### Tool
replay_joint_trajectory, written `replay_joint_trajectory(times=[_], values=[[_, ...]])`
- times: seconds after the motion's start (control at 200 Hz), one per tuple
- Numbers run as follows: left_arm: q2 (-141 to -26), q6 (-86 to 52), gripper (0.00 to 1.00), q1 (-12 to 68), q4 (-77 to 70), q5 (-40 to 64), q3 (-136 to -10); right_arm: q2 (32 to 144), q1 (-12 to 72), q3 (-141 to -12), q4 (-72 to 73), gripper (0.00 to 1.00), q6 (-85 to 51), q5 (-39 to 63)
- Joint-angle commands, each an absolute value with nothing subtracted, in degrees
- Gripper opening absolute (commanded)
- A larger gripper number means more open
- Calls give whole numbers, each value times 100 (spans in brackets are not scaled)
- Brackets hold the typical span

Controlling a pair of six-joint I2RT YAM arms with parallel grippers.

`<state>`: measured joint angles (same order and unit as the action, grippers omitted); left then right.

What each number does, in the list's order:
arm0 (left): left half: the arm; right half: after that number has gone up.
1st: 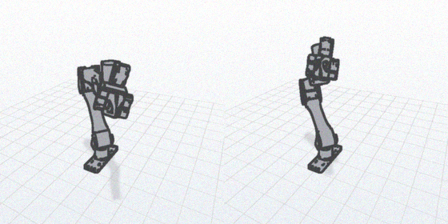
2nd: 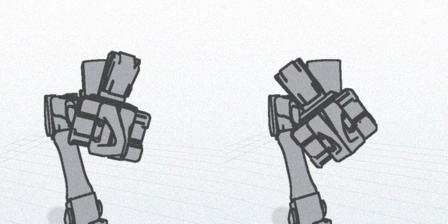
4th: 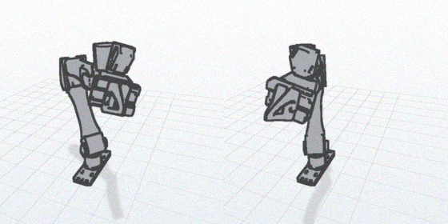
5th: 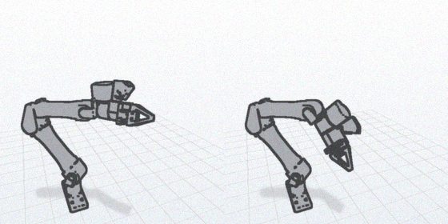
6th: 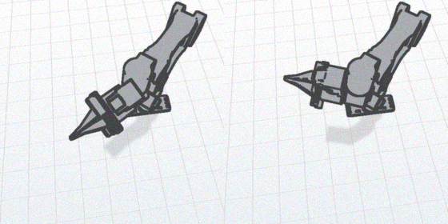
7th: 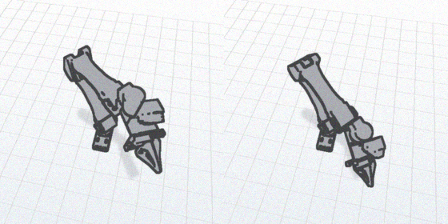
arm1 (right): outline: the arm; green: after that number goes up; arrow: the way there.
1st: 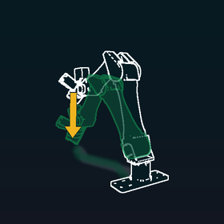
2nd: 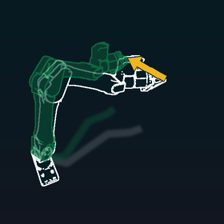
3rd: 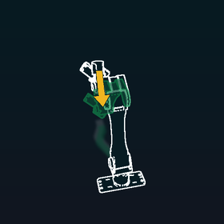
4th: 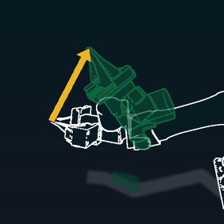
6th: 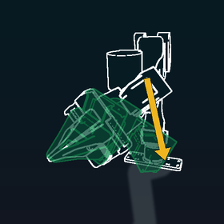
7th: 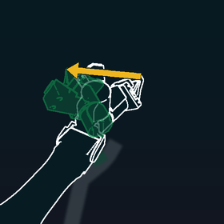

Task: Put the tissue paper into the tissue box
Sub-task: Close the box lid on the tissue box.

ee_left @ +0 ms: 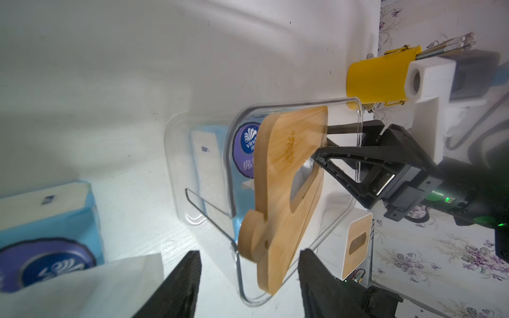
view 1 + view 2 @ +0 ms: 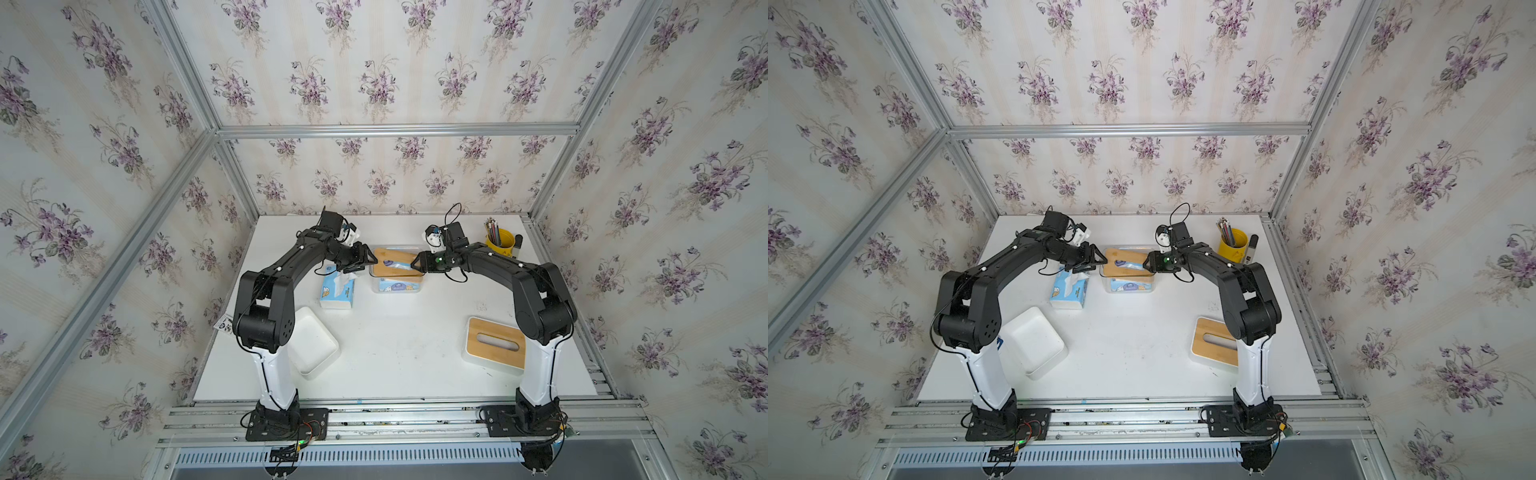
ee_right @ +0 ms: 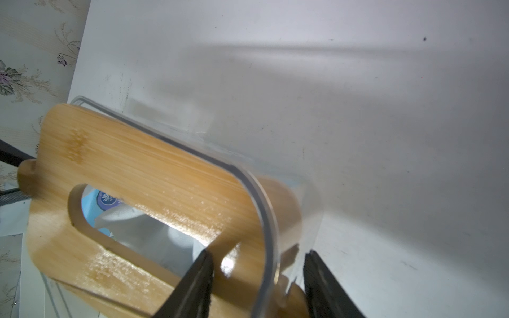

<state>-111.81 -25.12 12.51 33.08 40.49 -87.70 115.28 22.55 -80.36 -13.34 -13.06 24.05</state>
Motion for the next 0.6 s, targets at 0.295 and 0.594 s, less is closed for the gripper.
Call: replay_joint_trajectory(times=[0.295,0.594], values=[[-11470,-2239,51,1459,3456,3950,-9177,11545,2259,-8182,-1326,49,-1386,2613],[-11531,-2213,49,1488,3477,3978,-9193,11500,2250,-8239,-1331,59,-1422,2784]])
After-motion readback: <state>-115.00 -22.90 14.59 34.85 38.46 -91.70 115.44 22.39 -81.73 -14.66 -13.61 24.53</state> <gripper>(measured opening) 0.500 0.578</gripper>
